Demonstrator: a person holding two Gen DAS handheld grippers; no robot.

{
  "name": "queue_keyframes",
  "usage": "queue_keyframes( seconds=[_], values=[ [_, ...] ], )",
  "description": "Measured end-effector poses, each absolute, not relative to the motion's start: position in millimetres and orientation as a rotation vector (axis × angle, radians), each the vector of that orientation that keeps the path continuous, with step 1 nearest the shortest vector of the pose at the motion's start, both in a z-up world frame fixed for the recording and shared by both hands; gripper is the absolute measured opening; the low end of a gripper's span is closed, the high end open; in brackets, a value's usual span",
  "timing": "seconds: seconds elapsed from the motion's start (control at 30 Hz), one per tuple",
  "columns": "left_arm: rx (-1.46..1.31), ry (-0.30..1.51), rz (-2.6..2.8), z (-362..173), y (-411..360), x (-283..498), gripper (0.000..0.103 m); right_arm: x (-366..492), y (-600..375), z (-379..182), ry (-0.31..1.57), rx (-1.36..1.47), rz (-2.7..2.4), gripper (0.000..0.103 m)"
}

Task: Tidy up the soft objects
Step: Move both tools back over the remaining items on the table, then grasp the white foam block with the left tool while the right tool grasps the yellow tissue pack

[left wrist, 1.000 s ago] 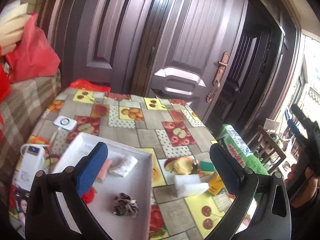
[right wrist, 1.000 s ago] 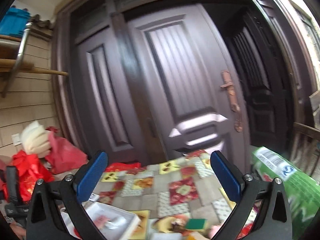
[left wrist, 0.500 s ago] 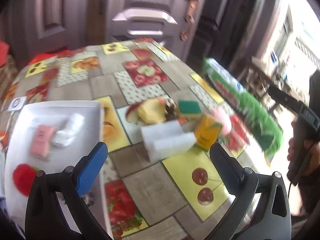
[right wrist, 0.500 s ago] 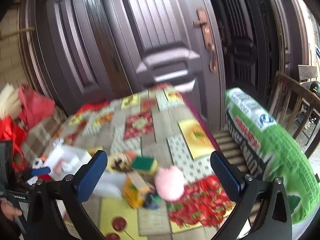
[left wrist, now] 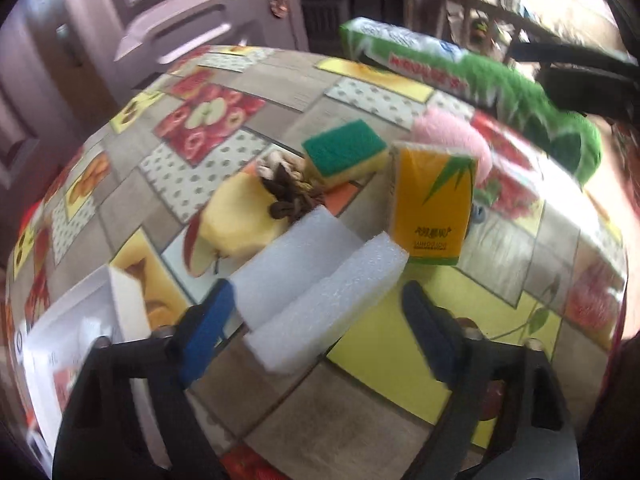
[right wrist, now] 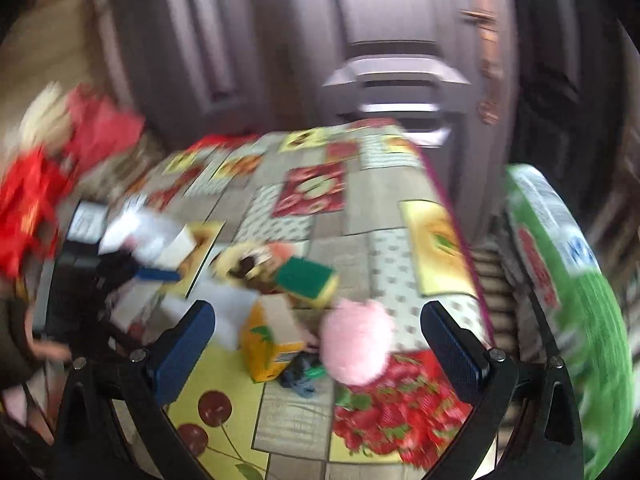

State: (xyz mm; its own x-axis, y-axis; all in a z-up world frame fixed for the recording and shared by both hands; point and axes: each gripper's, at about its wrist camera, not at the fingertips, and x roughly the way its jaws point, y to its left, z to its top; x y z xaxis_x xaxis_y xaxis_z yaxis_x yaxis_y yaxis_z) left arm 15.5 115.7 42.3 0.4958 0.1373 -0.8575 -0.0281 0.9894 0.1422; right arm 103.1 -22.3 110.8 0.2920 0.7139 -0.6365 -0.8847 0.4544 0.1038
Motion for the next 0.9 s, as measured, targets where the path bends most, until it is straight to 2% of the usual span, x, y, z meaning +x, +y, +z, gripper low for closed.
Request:
queue_keyframes(
  seconds=[0.1, 0.17, 0.27, 0.3, 0.33, 0.37, 0.43, 0.5, 0.9],
  values=[
    [0.118, 1.077, 0.082, 33, 116, 19, 0.059, 92, 11, 94, 0.674, -0.419, 1.159, 0.102],
    [0.099, 1.067, 0.082, 34, 118, 15, 0.052, 90, 31, 80, 0.678, -0.489, 1.172, 0.096],
    [0.018, 1.048, 0.103, 38, 127, 8, 0.041, 92, 52, 59, 0.741, -0.558, 1.203, 0.069],
    [-0.008, 1.041, 0.11, 39, 129, 5, 0.037, 93, 55, 53, 0.763, -0.577, 1.204, 0.049],
    [-0.04, 1.032, 0.12, 40, 133, 1, 0.035, 93, 58, 46, 0.791, -0.603, 1.206, 0.041],
    [-0.061, 1.026, 0.126, 41, 134, -2, 0.032, 92, 57, 46, 0.793, -0.596, 1.217, 0.04],
    [-0.102, 1.012, 0.124, 43, 136, -6, 0.027, 88, 52, 51, 0.789, -0.574, 1.244, 0.029],
    [-0.132, 0.997, 0.123, 46, 135, -9, 0.019, 82, 44, 61, 0.767, -0.558, 1.26, 0.028],
    [-0.222, 0.912, 0.172, 74, 133, -35, 0.019, 77, 2, 140, 0.627, -0.298, 1.206, 0.027]
  ],
)
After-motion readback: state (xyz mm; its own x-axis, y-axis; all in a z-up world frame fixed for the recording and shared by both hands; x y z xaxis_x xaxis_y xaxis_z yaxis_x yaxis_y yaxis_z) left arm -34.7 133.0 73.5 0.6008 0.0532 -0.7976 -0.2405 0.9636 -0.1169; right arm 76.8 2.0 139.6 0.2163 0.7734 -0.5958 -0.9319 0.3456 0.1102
